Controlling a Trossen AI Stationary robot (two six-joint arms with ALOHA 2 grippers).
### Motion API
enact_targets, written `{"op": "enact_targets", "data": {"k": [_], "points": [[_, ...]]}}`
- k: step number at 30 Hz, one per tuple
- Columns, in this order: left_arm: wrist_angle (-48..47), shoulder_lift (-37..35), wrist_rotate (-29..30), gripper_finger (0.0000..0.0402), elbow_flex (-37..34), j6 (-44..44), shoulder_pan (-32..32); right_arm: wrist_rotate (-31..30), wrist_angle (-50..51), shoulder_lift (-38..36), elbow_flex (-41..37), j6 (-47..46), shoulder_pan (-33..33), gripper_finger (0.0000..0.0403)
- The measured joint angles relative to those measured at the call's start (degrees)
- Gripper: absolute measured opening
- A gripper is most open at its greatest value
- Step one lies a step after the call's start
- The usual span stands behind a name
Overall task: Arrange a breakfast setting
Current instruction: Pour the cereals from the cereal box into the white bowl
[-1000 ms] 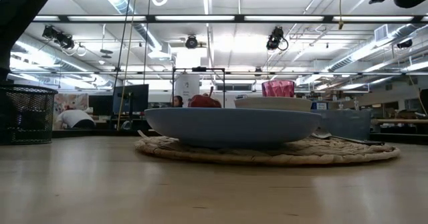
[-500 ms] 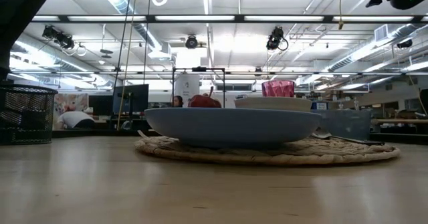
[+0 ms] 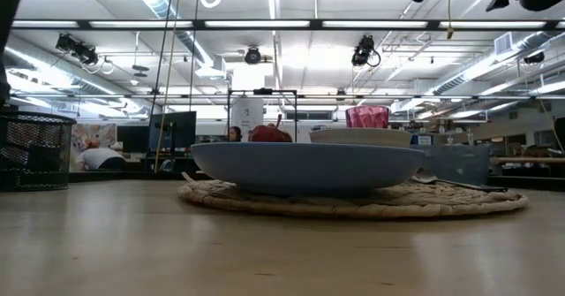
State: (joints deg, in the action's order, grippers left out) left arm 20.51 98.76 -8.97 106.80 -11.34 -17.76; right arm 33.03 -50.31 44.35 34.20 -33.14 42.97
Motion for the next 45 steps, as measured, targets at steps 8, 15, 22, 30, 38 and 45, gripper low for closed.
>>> {"op": "enact_targets", "data": {"k": [8,15,22,30,38,45], "points": [[-32.5,-14.3,12.1,0.0199,0.0,9.2,-4.4,2.4,5.0,-2.6,0.0,-0.2,1.3,0.0384],[-59.4,-21.5,25.9,0.0199,-0.3,6.3,-4.7,1.8,5.2,-6.5,0.1,-1.5,1.3,0.0384],[-54.9,-32.4,37.7,0.0199,-21.2,-1.2,-2.7,1.0,6.9,-7.3,0.1,-3.2,1.3,0.0383],[-36.4,-42.0,49.7,0.0199,-52.8,-4.7,-1.5,-3.9,15.7,-7.3,0.2,-0.3,1.3,0.0377],[-22.7,-43.7,57.3,0.0199,-71.7,-12.7,-1.5,-14.3,37.1,-7.2,0.8,8.0,-3.3,0.0362],[-8.4,-43.8,61.2,0.0199,-80.7,-10.9,-1.5,-26.0,40.6,-3.5,7.2,11.7,-10.7,0.036]]}}
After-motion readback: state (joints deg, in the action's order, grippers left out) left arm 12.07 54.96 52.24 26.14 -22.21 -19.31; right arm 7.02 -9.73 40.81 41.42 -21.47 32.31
